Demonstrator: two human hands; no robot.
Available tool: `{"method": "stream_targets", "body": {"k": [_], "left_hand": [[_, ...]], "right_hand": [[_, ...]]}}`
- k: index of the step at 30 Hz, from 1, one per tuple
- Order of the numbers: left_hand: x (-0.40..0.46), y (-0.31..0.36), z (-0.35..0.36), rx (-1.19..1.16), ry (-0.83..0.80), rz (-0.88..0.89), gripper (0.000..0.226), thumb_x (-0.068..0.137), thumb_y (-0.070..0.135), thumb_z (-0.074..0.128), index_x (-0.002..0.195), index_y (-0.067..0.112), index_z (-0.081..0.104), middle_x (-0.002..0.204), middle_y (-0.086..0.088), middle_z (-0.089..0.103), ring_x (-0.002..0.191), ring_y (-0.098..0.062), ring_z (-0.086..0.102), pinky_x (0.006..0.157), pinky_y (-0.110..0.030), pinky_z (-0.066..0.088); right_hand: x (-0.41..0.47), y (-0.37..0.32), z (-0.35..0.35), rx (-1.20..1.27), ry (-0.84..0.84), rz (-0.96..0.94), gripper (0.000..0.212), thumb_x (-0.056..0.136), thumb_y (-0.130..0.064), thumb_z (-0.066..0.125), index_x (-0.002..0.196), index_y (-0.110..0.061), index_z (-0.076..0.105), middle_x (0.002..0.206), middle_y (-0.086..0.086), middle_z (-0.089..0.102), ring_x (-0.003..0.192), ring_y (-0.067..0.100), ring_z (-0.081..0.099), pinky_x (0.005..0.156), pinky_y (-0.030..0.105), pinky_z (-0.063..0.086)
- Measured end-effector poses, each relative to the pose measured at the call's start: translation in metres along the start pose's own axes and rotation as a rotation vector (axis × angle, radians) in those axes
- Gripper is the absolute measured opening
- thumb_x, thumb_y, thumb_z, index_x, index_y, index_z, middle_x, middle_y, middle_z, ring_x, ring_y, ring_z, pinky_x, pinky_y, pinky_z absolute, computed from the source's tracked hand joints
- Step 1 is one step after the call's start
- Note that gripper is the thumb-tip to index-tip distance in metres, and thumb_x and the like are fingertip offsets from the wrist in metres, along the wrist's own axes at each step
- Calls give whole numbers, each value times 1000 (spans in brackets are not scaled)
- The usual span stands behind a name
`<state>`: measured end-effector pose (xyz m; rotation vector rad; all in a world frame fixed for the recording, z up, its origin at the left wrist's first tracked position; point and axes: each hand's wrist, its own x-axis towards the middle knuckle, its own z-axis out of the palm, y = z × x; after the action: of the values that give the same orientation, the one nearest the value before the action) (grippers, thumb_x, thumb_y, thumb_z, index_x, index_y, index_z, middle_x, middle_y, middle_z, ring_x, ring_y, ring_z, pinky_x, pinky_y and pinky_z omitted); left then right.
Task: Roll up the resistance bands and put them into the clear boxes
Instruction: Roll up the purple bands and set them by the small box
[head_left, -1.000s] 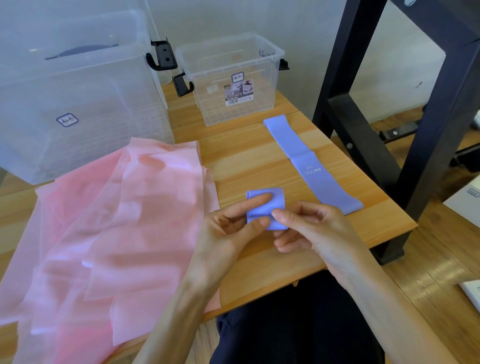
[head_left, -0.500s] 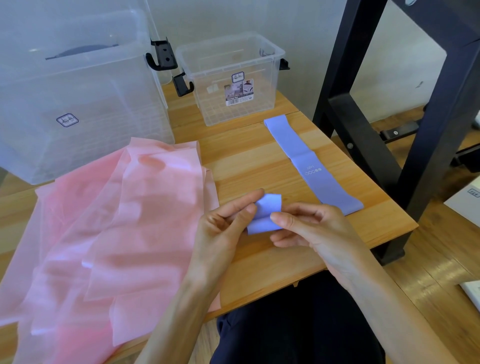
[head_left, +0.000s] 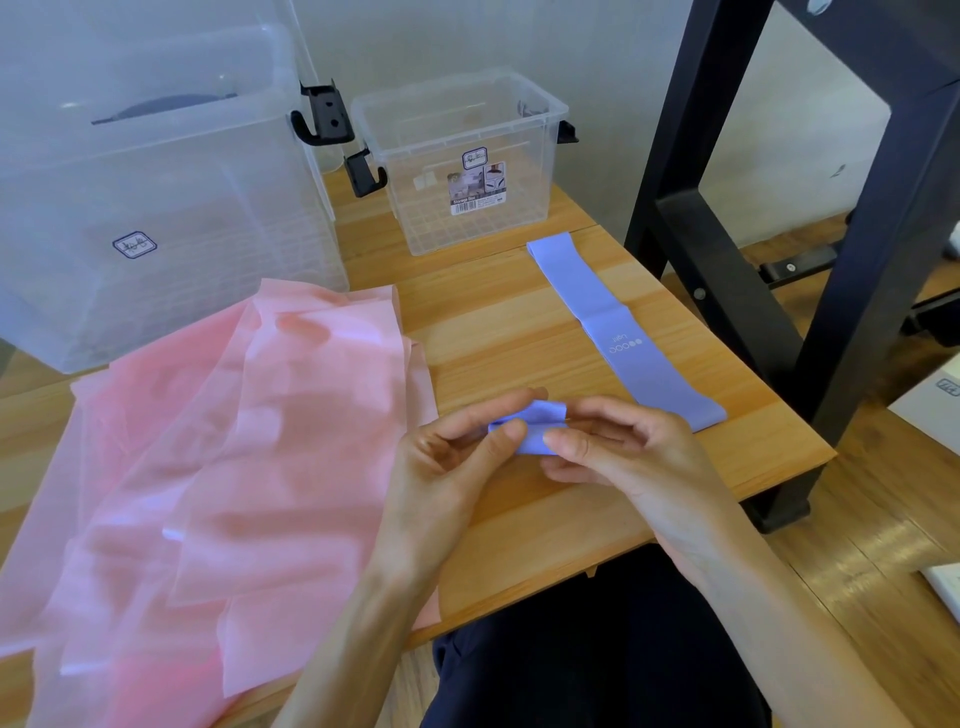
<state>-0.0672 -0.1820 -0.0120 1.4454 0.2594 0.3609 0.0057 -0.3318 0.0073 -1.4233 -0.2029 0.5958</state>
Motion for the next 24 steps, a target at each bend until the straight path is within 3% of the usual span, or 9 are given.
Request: {"method": "stream_targets", "body": {"k": [4,8,10,16,20,24], "left_hand": [[1,0,3,-39,60,-14,27,78,22,68,104,16,73,99,-3,77,101,-17,72,91,-27,54],[4,5,4,-93,80,-50,37,77,22,68,113,18,69,97,-5,77,96,-14,73,85,-20,54],[3,7,3,-101,80,-56,38,76,23,69,114,17,68,97,-5,77,96,-13,72,85,-20,54],[3,10,0,-186,-12,-135,54,70,15,81,122,22,65,110,-6,74,110,-16,68,87,-23,54],[9,14,1,-283,5,-170,54,73,13,76,125,16,62,105,-9,74,110,-24,68,84,-23,55],[19,26,2,-321,14,-152,57,76,15,73,130,12,56,99,-8,74,97,-20,71,78,-22,56]], "right_hand": [[2,3,3,-42,28,-15,12,84,-13,73,92,-4,73,76,10,73,64,18,69,63,23,59],[0,3,3,-111,-16,-63,21,78,-15,78,98,-12,74,94,2,76,88,13,72,82,19,56],[-1,3,3,-134,-36,-84,23,77,-13,79,100,-15,75,96,0,76,90,14,72,86,19,54],[-1,-1,4,-4,-2,-151,17,82,-6,74,98,-12,74,95,9,75,84,27,73,73,23,57],[2,-5,4,-123,-15,-192,11,80,-13,78,89,-16,73,92,2,76,86,19,72,77,22,57],[12,-21,1,-238,-103,-279,30,64,-22,84,88,-9,73,86,3,76,83,20,72,78,22,57]]}}
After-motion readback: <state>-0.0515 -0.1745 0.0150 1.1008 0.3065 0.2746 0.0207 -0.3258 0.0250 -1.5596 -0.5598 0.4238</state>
